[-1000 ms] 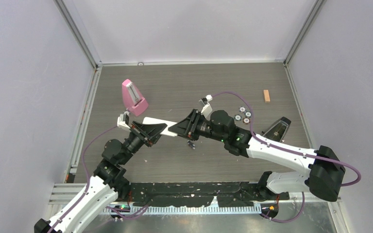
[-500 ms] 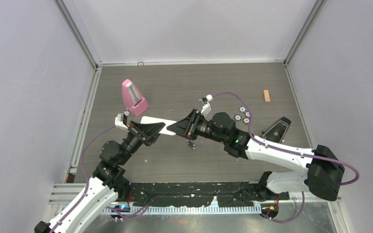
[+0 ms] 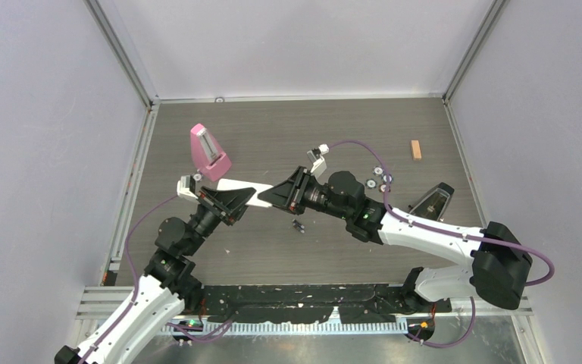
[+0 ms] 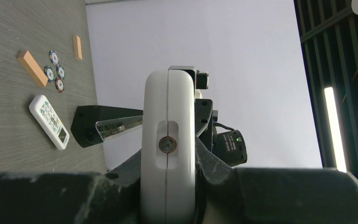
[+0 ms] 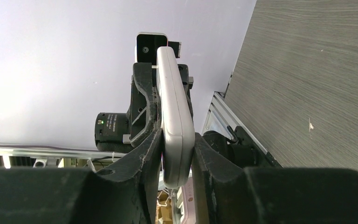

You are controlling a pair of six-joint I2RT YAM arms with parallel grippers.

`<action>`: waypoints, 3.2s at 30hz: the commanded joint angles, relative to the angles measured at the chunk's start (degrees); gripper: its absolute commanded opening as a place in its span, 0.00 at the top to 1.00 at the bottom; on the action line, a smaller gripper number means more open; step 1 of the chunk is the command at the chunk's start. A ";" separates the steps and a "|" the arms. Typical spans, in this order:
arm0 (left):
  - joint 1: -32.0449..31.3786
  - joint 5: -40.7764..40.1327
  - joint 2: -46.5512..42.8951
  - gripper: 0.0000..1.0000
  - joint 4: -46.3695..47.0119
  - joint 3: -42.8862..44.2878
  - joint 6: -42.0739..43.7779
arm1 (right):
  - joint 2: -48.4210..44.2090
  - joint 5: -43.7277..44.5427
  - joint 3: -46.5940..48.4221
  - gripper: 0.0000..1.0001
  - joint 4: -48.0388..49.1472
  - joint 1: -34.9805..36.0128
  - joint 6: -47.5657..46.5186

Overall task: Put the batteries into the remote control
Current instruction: Load the battery cover into the remote control.

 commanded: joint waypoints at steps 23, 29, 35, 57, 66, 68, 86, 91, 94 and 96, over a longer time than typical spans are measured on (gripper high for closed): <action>-2.22 4.07 -6.97 1.00 -3.05 0.83 -0.47 | -12.42 -0.67 -2.16 0.08 -4.53 1.60 -7.17; -2.21 4.85 -7.80 1.00 -3.64 0.92 0.12 | -15.03 -2.60 -3.20 0.13 -6.56 1.58 -10.84; -2.21 4.76 -9.09 1.00 -4.51 1.29 -0.12 | -14.70 -3.04 -1.44 0.34 -10.57 1.56 -13.49; -2.26 5.45 -8.23 1.00 -4.58 2.13 -1.64 | -12.06 -0.10 -2.30 0.70 -6.83 1.58 -12.07; -2.23 6.39 -8.03 1.00 -3.17 2.84 -3.15 | -8.16 -0.09 -1.57 0.70 -8.91 1.58 -10.54; -2.25 6.58 -7.99 1.00 -3.07 3.21 -3.14 | -7.25 -0.62 -1.59 0.71 -8.14 1.65 -10.08; -2.43 19.66 -0.30 1.00 2.22 7.61 3.50 | 0.08 -1.01 2.87 0.79 -9.88 3.22 -8.94; -2.79 19.64 0.39 1.00 2.19 7.81 4.22 | 0.48 -0.27 3.27 0.79 -11.63 3.25 -8.23; -2.71 16.93 -1.09 1.00 -0.69 8.22 6.52 | -0.99 0.42 2.67 0.77 -12.49 3.24 -8.21; -2.70 14.95 -2.15 1.00 -5.14 9.35 9.48 | -2.80 0.88 1.87 0.71 -12.93 3.25 -8.51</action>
